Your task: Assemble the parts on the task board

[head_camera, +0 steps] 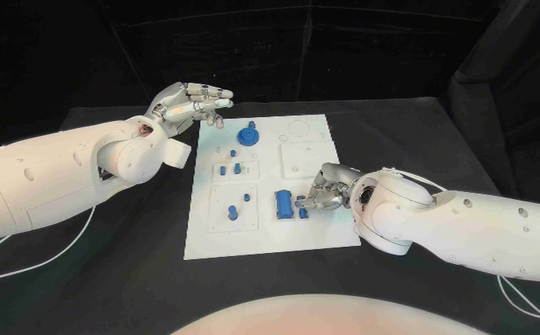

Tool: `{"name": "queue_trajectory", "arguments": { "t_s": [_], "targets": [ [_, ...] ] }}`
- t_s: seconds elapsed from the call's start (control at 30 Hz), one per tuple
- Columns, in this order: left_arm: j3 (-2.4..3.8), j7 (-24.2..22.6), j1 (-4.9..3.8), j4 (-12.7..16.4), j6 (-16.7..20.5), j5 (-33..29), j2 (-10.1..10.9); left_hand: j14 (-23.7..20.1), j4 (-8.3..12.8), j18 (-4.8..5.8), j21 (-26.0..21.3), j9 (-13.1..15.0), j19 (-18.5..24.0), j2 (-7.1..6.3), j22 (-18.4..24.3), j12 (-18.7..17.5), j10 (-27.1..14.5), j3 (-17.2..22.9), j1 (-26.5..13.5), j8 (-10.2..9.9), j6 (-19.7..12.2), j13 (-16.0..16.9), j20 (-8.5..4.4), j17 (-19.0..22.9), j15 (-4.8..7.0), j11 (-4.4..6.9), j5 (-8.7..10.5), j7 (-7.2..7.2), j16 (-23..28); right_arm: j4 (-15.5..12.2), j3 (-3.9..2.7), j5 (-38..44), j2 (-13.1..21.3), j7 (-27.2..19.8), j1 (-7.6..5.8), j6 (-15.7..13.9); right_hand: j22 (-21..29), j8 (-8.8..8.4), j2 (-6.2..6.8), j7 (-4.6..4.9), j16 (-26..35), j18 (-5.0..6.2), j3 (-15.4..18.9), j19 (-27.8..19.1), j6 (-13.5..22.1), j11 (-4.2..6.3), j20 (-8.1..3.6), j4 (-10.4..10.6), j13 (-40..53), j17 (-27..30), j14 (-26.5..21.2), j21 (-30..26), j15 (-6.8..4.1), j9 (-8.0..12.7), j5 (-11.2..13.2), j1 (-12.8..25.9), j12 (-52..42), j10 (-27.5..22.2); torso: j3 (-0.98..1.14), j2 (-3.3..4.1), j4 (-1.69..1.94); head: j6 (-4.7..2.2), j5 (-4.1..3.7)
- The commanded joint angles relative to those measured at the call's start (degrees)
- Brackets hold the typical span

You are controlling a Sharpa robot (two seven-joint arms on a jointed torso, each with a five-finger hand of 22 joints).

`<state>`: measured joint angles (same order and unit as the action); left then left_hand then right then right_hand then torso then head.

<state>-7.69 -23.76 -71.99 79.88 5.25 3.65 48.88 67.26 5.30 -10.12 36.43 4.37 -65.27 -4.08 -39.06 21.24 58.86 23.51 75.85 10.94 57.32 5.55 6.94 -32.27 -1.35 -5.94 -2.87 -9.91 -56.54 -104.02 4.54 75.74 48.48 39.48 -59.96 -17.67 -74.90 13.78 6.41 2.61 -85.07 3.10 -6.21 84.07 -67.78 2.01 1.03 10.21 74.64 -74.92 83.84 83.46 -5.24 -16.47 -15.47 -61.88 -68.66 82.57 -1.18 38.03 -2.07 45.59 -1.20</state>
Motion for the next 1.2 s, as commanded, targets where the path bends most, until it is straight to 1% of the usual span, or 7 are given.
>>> {"name": "queue_trajectory", "arguments": {
  "t_s": [0.03,0.4,0.57,0.8,1.0,1.1,1.2],
  "targets": [
    [0.05,-0.15,-0.09,0.11,-0.57,-0.14,0.03,-0.48,0.01,-0.34,-0.24,-0.07,0.22,0.55,0.07,0.32,-0.51,-0.44,0.01,0.36,-0.37,0.02,0.00,0.06,0.10,-0.08,0.03,-0.15,0.20,0.00,-0.01,1.23,0.00,0.66,-0.07,0.16,-5.01,0.38,-0.34,-0.06,0.06,-0.77,1.80,1.96,0.64,-0.38,-0.06,0.87,-0.07,-6.74,4.46,-0.33,-0.07,-0.30,3.05,0.47,0.48,-0.30,0.02,-0.03,-0.03,-0.06,0.02],
    [0.05,-0.16,-0.09,0.09,-0.55,-0.14,0.03,-0.48,0.01,-0.34,-0.24,-0.07,0.22,0.55,0.07,0.32,-0.51,-0.44,0.01,0.36,-0.37,0.02,0.00,0.06,0.10,-0.08,0.03,-0.15,0.20,-0.25,-0.01,1.45,0.10,-0.24,-0.07,-0.24,-4.94,0.62,-1.03,-0.03,0.12,-0.74,4.72,1.92,0.98,-0.40,-0.02,2.34,0.05,-6.69,4.46,-0.43,-0.03,-0.87,4.87,-0.31,0.66,-0.37,0.01,0.01,-0.07,0.00,-0.04],
    [0.05,-0.18,-0.09,0.11,-0.55,-0.14,0.04,-0.48,0.01,-0.34,-0.24,-0.07,0.22,0.55,0.07,0.32,-0.51,-0.44,0.01,0.36,-0.37,0.02,0.00,0.06,0.10,-0.08,0.03,-0.15,0.20,-0.78,-0.01,1.30,1.04,-2.45,-0.06,-0.17,-4.64,0.66,-2.00,0.00,0.29,-0.66,4.54,1.77,1.47,-0.37,-0.07,-0.46,-0.10,-6.49,4.41,-0.69,-0.10,-1.22,2.79,-6.19,1.16,-0.61,0.03,-0.02,-0.05,-0.09,-0.12],
    [0.04,-0.41,-0.09,0.00,-0.50,-0.14,0.07,-0.56,-0.01,-0.33,-0.37,-0.08,0.22,0.62,0.17,0.45,-0.64,-0.63,-0.05,0.42,-0.45,0.00,0.04,0.19,0.06,-0.11,0.03,-0.17,0.15,-0.94,-0.02,-7.18,4.24,-14.97,-0.09,-6.66,-1.97,-1.85,-2.19,1.84,2.13,-0.11,6.52,0.53,5.99,-1.83,0.69,-0.79,-2.94,-3.74,3.77,-2.71,1.01,-0.48,2.38,-7.78,5.70,-2.88,0.00,-0.20,0.04,-0.60,-0.04],
    [0.04,-1.00,-0.09,-0.51,0.04,-0.61,-0.24,-2.36,-0.48,-0.29,-1.73,-0.10,1.50,0.50,0.94,0.62,-1.01,-1.47,-0.92,0.61,-0.56,-0.13,0.27,1.15,-0.15,-0.17,0.03,-0.04,1.57,2.64,-0.07,-28.72,6.57,-38.06,-1.55,-9.40,15.78,-4.18,-4.43,3.55,13.95,3.69,7.38,-7.64,9.14,-3.44,2.06,-2.72,-17.83,11.10,-0.57,-17.15,2.36,0.14,2.51,-13.08,27.58,-13.84,-0.14,-0.66,0.17,-2.35,-0.24],
    [0.04,-1.42,-0.08,-1.19,0.51,-1.72,-0.78,-6.39,-0.88,-0.19,-5.07,-0.17,4.88,0.59,2.88,0.25,-1.43,-2.16,-1.37,0.67,-0.89,-0.54,0.73,3.59,-0.73,-0.42,0.14,-0.16,6.11,6.15,-0.08,-39.54,6.16,-47.22,-2.83,-7.96,36.65,-5.21,-5.69,4.61,34.20,7.31,6.18,-18.74,10.33,-4.46,2.96,-3.86,-26.69,32.14,-9.31,-36.65,3.41,0.49,4.10,-16.45,39.73,-20.74,-0.21,-1.16,0.19,-3.56,-0.22],
    [0.04,-2.07,-0.07,-2.62,1.39,-3.27,-1.85,-11.98,-1.42,0.29,-11.16,-0.28,10.99,0.67,6.60,-1.11,-1.31,-2.34,-1.83,0.52,-1.21,-1.42,1.97,8.37,-2.16,-1.08,-0.22,-0.30,15.48,10.99,-0.11,-48.77,4.81,-54.38,-3.92,-5.46,44.19,-7.03,-6.04,7.08,50.65,7.11,5.12,-24.37,11.86,-7.28,5.65,-3.77,-38.76,42.05,-17.11,-48.41,6.40,1.60,5.12,-18.58,51.92,-24.22,-0.40,-2.07,0.38,-4.87,-0.40]
  ]
}}
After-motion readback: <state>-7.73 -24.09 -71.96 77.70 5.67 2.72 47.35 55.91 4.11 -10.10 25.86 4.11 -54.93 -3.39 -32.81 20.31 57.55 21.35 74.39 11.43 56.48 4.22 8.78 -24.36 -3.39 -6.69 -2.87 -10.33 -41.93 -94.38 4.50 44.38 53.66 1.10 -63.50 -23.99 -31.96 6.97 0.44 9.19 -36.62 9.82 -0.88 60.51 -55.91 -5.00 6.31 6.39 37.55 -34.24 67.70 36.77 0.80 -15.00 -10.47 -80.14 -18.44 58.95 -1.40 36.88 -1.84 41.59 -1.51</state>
